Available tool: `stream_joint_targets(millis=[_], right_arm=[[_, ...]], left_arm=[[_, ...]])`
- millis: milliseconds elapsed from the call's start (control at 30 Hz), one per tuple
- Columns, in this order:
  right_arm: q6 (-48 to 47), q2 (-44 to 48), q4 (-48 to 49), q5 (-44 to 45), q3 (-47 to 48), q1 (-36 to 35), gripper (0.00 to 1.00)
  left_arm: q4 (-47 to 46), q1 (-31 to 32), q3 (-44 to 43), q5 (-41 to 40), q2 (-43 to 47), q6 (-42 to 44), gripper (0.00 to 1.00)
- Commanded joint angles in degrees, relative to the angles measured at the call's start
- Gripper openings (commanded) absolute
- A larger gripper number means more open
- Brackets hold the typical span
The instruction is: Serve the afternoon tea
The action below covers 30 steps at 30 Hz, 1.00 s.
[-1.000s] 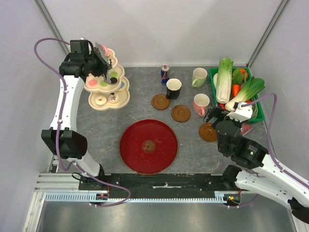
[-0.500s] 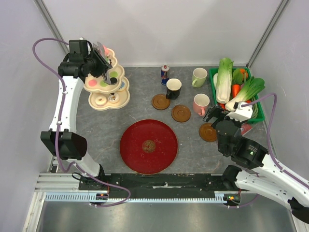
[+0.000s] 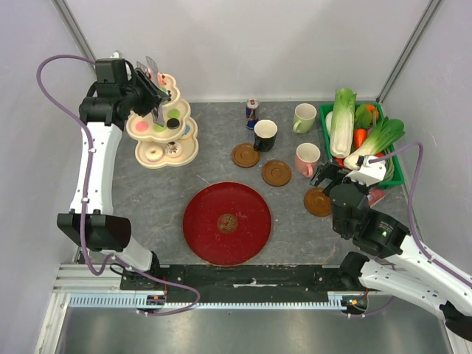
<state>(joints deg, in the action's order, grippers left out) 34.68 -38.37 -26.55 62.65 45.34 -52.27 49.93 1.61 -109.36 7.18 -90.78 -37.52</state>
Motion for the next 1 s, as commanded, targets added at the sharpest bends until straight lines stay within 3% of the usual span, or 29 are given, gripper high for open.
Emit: stream_joint_targets(millis=[0,333,467,633,733,867,967], right_arm=[[0.48,-0.39,2.11,0.72,-0.43,0.06,0.98],[0.66,-0.48,2.73,0.10,-0.60,0.06,0.98],[0.74,-0.39,2.90,-0.60,-0.61,0.06,0.98],[1.18,-0.13,2.82,-1.13,-0.61,0.06,0.98],[1.27,0.58,2.90,-1.48,-0.78,0.06,0.98],[1.97,2.33,2.55,-2.18,-1.48,0.06,0.98],[2.76,3.74,2.29,-2.36,-2.45,-0.02,0.98]], left_arm=[[-1.06,-0.20,-2.61,1.25,3.68,0.60,0.48],[-2.46,-0.20,-0.51,6.00,8.95,1.13,0.49],[-4.40,-0.20,3.18,12.66,13.08,1.22,0.49],[-13.78,1.02,19.06,24.88,23.44,-0.09,0.48],[-16.27,6.89,27.43,25.43,27.67,-0.37,0.47],[-16.27,20.60,35.51,15.87,31.01,-0.54,0.44],[-16.36,26.42,41.14,8.05,33.03,-1.86,0.43]])
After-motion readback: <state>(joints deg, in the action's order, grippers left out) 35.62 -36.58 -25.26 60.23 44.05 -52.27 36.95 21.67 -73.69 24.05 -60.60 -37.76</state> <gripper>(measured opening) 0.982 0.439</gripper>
